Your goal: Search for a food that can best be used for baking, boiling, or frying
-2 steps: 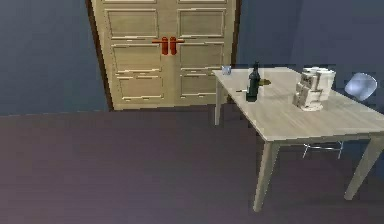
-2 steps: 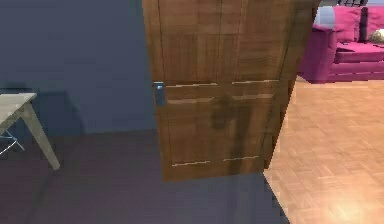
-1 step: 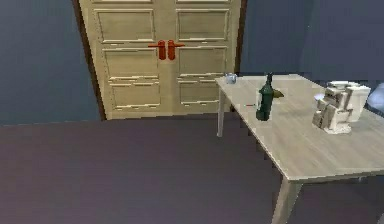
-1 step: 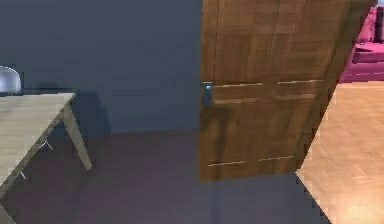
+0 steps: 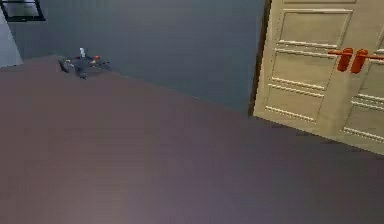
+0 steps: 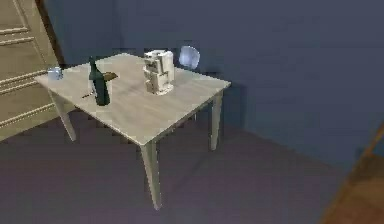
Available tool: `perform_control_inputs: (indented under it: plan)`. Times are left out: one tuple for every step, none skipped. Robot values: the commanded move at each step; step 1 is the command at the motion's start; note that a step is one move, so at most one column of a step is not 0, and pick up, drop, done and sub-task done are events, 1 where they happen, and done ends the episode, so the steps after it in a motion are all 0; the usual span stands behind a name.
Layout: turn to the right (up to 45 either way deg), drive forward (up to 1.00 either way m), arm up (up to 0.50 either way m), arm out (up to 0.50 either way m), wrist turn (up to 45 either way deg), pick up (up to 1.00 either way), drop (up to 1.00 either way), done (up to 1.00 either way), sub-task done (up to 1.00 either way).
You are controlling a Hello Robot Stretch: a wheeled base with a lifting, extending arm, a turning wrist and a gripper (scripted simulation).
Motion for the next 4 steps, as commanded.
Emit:
perform_control_inputs:
  plan:
    - [-30.0,0.0,0.0,0.0,0.0,0.0,0.0,0.0,0.0]
    - [-3.0,0.0,0.0,0.0,0.0,0.0,0.0,0.0,0.0]
    - [45.0,0.0,0.0,0.0,0.0,0.0,0.0,0.0,0.0]
    - [45.0,0.0,0.0,0.0,0.0,0.0,0.0,0.0,0.0]
